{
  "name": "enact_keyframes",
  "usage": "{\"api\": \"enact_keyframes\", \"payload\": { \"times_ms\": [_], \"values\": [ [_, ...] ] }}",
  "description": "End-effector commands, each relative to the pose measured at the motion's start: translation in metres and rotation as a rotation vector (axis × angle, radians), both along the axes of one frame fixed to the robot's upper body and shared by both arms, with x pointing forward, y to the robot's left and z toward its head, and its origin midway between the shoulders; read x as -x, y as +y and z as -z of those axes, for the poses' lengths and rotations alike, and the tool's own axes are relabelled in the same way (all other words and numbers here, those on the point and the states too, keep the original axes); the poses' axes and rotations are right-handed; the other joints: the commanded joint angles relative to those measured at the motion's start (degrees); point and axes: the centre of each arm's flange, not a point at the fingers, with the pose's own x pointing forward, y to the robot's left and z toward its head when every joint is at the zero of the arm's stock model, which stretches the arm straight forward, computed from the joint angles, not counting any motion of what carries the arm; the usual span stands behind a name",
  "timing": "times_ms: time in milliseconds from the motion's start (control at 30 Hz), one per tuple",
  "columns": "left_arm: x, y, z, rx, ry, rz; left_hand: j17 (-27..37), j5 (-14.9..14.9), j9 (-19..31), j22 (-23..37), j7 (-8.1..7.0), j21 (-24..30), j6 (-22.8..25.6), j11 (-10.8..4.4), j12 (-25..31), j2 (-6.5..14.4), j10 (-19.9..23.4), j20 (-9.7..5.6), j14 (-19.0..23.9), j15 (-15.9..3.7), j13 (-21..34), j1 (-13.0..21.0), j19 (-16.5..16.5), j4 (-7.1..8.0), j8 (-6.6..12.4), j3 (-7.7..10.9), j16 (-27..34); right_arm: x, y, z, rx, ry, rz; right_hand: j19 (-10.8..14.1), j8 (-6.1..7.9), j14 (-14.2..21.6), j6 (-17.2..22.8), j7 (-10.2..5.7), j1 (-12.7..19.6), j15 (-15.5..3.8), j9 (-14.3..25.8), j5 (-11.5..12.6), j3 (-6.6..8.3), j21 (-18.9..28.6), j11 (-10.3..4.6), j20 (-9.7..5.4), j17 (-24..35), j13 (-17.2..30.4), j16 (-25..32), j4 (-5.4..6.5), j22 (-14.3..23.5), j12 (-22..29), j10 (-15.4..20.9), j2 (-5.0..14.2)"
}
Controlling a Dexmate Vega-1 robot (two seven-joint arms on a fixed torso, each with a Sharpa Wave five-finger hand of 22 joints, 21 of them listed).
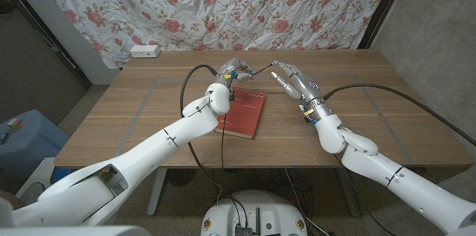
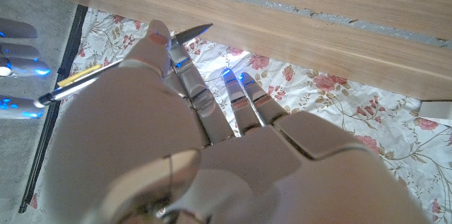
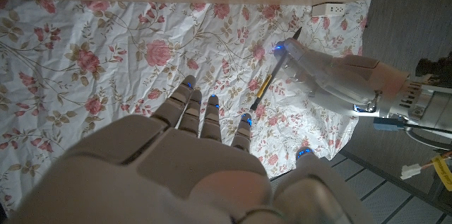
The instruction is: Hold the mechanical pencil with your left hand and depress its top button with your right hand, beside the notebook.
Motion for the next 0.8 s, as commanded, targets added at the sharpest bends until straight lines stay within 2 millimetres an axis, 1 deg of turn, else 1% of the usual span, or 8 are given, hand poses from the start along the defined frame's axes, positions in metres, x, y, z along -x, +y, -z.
{"api": "enact_keyframes", "payload": {
  "times_ms": [33, 800],
  "values": [
    [0.0004, 0.0009, 0.0007, 0.004, 0.002, -0.007, 0.2, 0.2, 0.2, 0.3, 0.14, 0.1, 0.1, -0.49, 0.3, 0.6, 1.1, -2.93, 0.4, -9.57, 0.3, 0.3, 0.6, -0.05, 0.29, -0.09, -0.2, -0.0007, 0.0021, 0.0017, 0.002, 0.007, -0.008, 0.4, -0.38, -0.1, 0.1, 0.27, 0.3, 0.16, 0.1, 0.2, 0.27, 0.1, -0.08, 0.0, 0.2, 0.0, 0.0, 0.26, 0.1, 0.1, 0.0, 0.21],
    [0.0008, 0.001, 0.0015, 0.006, 0.0, -0.01, 0.2, 0.2, 0.2, 0.3, 0.01, 0.1, 0.2, -0.49, 0.3, 0.6, 1.1, -2.94, 0.4, -9.59, 0.3, 0.4, 0.6, -0.06, 0.32, -0.22, -0.2, -0.0014, 0.0024, 0.0022, 0.006, 0.012, -0.046, 0.1, -0.37, -0.4, 0.2, 0.28, 0.4, 0.11, 0.1, 0.3, 0.23, 0.0, -0.16, -0.08, 0.2, 0.0, -0.2, 0.35, 0.1, 0.0, -0.3, 0.2]
  ]
}}
